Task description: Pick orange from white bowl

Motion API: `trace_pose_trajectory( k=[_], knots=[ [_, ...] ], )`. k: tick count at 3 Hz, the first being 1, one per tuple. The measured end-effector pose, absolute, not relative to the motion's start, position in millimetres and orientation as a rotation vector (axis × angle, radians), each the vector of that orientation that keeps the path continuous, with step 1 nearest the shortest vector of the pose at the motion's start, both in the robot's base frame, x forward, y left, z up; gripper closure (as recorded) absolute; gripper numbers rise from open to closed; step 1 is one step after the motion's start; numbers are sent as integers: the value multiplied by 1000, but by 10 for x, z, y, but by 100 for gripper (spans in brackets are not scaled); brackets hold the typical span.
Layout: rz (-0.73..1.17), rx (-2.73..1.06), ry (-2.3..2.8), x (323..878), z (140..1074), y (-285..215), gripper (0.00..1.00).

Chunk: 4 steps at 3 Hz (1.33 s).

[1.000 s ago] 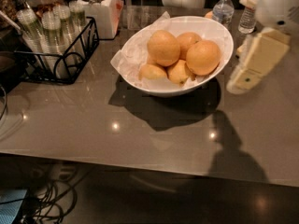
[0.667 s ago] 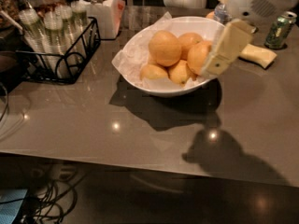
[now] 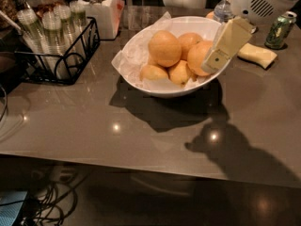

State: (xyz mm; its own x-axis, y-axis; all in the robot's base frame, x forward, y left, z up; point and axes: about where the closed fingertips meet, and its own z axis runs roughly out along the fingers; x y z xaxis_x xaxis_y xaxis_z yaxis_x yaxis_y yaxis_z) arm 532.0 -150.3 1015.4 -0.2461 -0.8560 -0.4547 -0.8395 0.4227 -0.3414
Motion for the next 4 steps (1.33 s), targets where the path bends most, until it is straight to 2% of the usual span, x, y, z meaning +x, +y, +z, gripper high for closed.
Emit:
trace_pose_trajectory(
  k=[1, 2, 3, 4],
  knots=[
    [13, -1283, 2147, 5716, 10031, -1562, 0],
    [22, -1271, 2156, 5740, 9998, -1566, 0],
    [22, -1271, 2157, 5740, 9996, -1565, 19],
    [99, -1257, 2201, 5706, 9798, -1524, 16]
  ],
)
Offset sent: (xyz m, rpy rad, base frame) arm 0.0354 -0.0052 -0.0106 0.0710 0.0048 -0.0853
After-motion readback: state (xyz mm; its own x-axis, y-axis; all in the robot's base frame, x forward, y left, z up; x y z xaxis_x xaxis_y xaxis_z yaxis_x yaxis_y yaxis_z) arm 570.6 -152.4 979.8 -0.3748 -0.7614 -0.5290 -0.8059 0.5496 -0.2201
